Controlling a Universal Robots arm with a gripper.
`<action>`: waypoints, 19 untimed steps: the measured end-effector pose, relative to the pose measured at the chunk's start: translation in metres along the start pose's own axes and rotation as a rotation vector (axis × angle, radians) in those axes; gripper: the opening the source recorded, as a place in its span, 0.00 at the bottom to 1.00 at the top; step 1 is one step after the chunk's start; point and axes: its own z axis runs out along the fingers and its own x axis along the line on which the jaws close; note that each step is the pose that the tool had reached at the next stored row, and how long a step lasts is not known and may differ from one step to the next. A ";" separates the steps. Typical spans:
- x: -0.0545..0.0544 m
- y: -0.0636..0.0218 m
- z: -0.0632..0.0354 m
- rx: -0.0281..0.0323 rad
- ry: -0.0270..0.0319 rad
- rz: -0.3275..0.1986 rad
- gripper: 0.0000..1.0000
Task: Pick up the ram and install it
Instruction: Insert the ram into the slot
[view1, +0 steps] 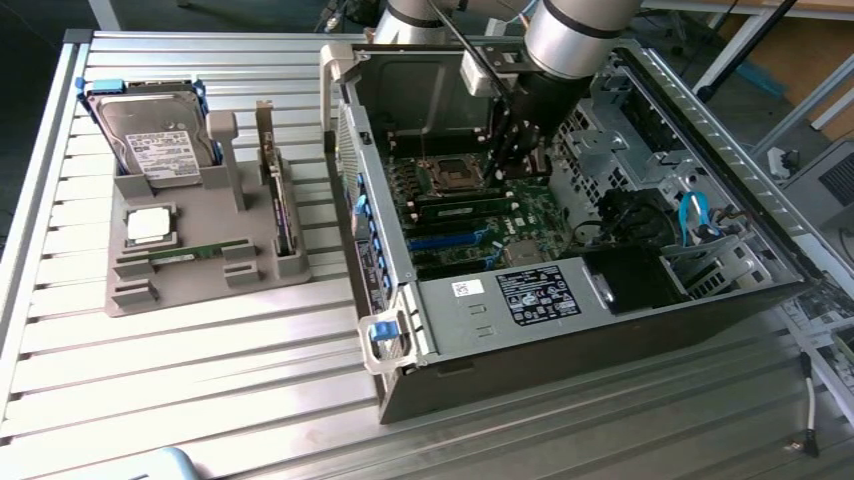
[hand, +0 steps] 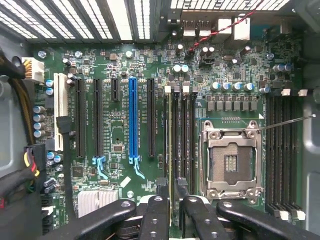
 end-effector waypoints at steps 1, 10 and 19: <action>0.000 0.0001 -0.0023 0.0000 0.0005 0.000 0.19; -0.001 0.0007 -0.0192 0.0000 0.0042 0.000 0.19; -0.002 0.0011 -0.0330 0.0000 0.0093 0.000 0.19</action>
